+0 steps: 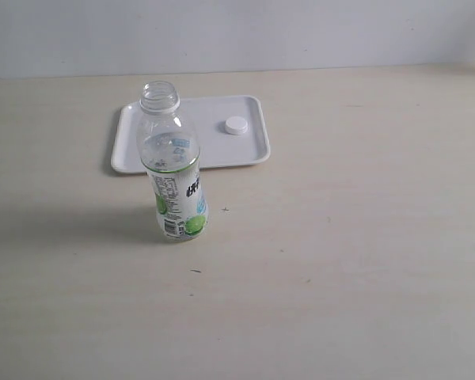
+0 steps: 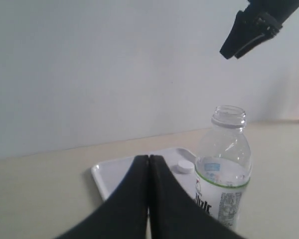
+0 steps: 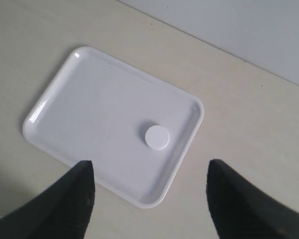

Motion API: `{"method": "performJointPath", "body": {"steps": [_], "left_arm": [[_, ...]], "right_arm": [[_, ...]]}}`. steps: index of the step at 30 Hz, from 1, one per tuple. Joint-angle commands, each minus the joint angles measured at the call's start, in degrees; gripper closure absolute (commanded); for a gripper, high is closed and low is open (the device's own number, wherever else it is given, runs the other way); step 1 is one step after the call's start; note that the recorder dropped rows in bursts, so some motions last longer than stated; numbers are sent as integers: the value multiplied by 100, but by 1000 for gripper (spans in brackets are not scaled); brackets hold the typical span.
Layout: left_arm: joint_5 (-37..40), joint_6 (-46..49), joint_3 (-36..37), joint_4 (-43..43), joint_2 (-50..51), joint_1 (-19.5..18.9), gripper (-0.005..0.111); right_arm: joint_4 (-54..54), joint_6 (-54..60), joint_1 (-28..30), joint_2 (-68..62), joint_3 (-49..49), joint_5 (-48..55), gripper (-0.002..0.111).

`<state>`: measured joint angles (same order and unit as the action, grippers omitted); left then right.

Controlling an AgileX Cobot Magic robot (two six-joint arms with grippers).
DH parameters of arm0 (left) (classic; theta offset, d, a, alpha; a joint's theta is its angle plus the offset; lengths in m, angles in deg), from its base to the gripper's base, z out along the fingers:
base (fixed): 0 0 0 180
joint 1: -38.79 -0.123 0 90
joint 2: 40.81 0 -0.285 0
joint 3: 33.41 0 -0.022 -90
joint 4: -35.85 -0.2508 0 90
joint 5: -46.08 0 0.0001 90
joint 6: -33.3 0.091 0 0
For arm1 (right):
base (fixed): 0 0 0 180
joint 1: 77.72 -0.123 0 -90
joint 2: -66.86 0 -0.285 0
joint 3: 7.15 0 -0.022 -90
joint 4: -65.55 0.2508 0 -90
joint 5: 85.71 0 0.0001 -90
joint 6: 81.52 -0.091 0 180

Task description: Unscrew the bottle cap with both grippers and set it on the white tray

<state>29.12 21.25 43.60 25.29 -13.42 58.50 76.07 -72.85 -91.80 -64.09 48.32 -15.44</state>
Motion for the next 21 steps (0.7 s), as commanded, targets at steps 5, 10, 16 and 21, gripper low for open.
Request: {"method": "performJointPath", "body": {"steps": [5, 10, 16, 21], "left_arm": [[72, -32, 21, 19, -1070, -490, 107], [72, -32, 21, 19, -1152, -525, 107], [72, -32, 21, 19, -1152, -525, 107], [81, 9, 21, 19, -1153, -525, 107]], "right_arm": [[-2, 9, 6, 46, -26, -31, 47], [-2, 9, 6, 46, -26, -31, 47], [-2, 9, 6, 46, -26, -31, 47], [-2, 9, 6, 46, -26, -31, 47]]}}
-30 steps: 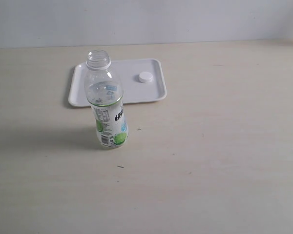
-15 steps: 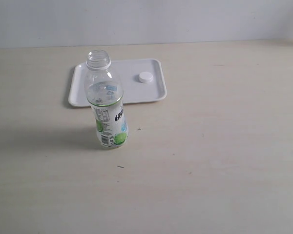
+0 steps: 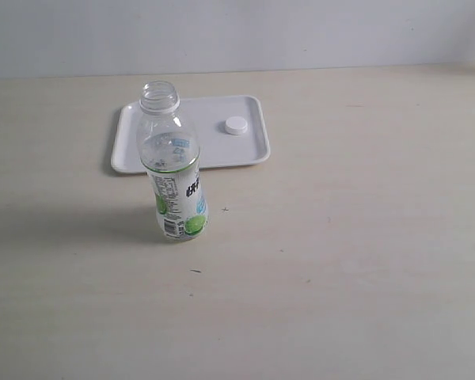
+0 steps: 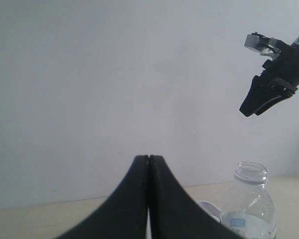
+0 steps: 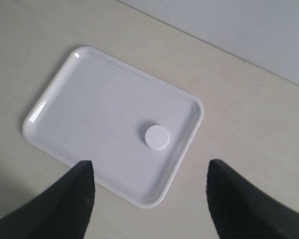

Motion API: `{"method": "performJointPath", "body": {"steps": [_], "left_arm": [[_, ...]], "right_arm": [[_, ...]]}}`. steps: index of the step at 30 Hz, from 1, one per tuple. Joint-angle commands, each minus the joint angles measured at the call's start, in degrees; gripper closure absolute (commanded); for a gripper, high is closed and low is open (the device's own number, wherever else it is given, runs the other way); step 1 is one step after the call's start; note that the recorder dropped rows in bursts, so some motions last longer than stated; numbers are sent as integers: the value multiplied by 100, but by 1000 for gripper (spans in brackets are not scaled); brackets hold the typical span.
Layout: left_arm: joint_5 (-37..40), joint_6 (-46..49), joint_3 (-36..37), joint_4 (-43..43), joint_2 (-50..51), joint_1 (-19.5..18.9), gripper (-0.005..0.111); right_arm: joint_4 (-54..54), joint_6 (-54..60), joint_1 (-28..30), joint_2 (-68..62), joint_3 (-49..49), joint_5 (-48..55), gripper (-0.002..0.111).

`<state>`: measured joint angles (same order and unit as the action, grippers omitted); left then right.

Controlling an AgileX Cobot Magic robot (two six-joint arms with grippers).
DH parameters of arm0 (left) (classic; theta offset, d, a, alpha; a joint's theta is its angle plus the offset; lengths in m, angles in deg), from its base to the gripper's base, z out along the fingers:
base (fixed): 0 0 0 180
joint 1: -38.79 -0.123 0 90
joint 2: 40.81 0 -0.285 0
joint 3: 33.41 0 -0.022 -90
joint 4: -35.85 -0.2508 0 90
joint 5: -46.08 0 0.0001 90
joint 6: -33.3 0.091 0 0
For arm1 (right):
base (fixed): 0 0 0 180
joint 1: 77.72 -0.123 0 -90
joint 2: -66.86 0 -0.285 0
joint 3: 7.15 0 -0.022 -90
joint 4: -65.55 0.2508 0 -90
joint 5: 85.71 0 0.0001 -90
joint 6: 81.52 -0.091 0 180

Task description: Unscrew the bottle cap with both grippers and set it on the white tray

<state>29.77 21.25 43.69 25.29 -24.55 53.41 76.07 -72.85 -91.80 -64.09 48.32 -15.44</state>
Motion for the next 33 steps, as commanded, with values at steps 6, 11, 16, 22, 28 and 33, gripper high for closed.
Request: {"method": "performJointPath", "body": {"steps": [6, 11, 16, 22, 28, 33], "left_arm": [[99, 484, 12, 19, -40, -15, 107], [444, 588, 12, 19, -422, -15, 107], [1939, 959, 12, 19, -847, -15, 107], [3066, 613, 12, 55, -847, -30, 107], [3705, 174, 12, 83, -847, -30, 107], [3695, -379, 12, 97, -847, -30, 107]], "right_arm": [[-2, 9, 6, 46, -26, -31, 47], [-2, 9, 6, 46, -26, -31, 47], [-2, 9, 6, 46, -26, -31, 47], [-2, 9, 6, 46, -26, -31, 47], [-2, 9, 6, 46, -26, -31, 47], [-2, 9, 6, 46, -26, -31, 47]]}}
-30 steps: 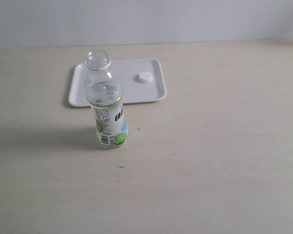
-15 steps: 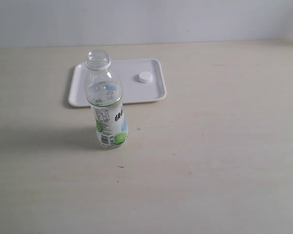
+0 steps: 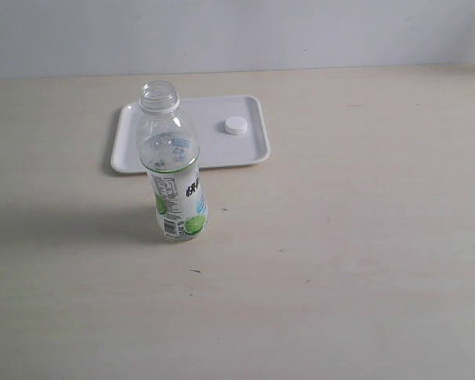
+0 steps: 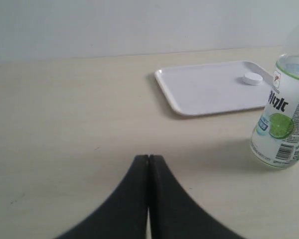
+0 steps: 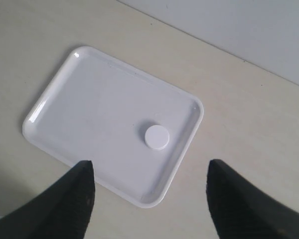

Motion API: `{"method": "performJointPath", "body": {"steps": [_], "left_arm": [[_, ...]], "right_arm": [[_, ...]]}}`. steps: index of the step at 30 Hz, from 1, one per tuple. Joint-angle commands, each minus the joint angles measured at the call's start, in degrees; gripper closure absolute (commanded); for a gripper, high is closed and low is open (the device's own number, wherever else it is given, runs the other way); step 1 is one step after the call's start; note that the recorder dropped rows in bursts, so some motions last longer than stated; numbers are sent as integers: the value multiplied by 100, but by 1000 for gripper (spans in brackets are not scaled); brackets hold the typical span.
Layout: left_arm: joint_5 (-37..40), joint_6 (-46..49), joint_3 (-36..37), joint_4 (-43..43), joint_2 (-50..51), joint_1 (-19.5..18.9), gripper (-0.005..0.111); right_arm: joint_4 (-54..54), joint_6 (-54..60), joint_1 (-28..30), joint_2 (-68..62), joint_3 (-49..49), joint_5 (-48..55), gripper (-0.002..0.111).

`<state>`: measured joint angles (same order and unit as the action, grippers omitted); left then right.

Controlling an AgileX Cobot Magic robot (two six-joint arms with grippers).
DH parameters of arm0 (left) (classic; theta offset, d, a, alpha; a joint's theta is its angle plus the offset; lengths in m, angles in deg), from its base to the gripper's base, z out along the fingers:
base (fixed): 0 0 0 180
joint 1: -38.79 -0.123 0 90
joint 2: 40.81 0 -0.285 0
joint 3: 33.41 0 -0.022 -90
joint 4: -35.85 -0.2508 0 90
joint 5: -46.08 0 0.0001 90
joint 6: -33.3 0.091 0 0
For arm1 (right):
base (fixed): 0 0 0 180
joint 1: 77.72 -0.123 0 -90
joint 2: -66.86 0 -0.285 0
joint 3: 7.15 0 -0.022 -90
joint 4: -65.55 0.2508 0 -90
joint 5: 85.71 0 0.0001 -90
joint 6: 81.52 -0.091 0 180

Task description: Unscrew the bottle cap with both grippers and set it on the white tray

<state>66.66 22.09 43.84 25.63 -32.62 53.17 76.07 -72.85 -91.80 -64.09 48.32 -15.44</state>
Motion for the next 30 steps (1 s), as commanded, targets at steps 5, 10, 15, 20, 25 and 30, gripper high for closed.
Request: {"method": "performJointPath", "body": {"steps": [5, 10, 15, 20, 25, 30], "left_arm": [[20, -583, -3, 62, -40, -7, 107], [20, -569, -3, 62, -40, -7, 107], [20, -569, -3, 62, -40, -7, 107], [20, -553, -3, 62, -40, -7, 107], [20, -553, -3, 62, -40, -7, 107], [20, -553, -3, 62, -40, -7, 107]], "right_arm": [[-2, 9, 6, 46, -26, -31, 47], [-2, 9, 6, 46, -26, -31, 47], [-2, 9, 6, 46, -26, -31, 47], [-2, 9, 6, 46, -26, -31, 47], [-2, 9, 6, 46, -26, -31, 47], [-2, 9, 6, 46, -26, -31, 47]]}}
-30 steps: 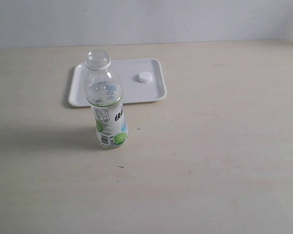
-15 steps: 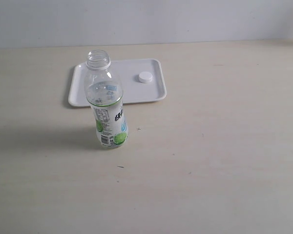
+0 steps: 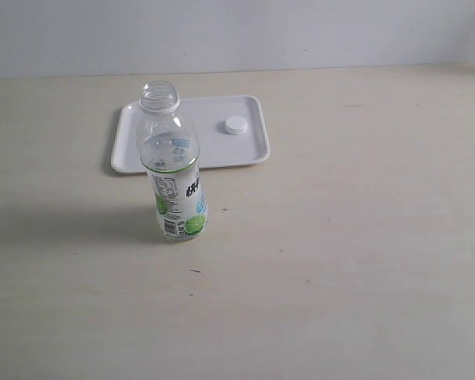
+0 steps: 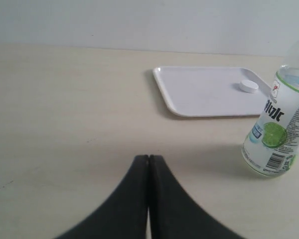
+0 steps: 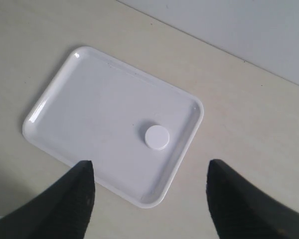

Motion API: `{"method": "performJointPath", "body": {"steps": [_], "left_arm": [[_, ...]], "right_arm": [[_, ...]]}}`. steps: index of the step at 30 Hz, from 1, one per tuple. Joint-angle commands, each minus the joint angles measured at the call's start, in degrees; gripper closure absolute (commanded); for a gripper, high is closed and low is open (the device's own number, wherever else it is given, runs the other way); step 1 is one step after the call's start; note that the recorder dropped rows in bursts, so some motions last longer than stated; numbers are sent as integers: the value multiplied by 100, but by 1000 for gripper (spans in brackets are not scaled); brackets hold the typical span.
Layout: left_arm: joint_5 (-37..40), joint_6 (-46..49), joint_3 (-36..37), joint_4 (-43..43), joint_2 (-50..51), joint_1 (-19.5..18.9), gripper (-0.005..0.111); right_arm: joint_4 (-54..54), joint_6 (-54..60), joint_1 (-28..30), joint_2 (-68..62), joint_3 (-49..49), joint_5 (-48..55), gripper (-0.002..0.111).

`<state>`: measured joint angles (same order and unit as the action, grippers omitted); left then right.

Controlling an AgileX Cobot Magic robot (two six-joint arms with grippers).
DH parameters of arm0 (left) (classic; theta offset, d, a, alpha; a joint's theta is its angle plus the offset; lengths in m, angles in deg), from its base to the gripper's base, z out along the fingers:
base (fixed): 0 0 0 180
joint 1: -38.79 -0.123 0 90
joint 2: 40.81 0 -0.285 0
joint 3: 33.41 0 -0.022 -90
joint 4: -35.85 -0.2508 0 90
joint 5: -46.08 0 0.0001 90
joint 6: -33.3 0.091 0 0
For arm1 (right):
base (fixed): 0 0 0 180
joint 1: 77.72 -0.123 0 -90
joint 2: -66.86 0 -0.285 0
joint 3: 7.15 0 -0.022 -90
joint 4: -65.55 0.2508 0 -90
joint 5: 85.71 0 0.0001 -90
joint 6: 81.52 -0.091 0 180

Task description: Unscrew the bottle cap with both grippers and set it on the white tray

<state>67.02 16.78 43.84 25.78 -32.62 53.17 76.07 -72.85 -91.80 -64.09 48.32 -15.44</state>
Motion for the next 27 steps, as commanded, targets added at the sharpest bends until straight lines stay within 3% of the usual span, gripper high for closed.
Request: {"method": "performJointPath", "body": {"steps": [1, 18, 27], "left_arm": [[-15, -22, -3, 47, -40, -7, 107], [-15, -22, -3, 47, -40, -7, 107], [-15, -22, -3, 47, -40, -7, 107]], "right_arm": [[-2, 9, 6, 46, -26, -31, 47], [-23, -537, 6, -327, -76, -31, 47], [-589, -642, 6, 319, -1602, -31, 47]]}}
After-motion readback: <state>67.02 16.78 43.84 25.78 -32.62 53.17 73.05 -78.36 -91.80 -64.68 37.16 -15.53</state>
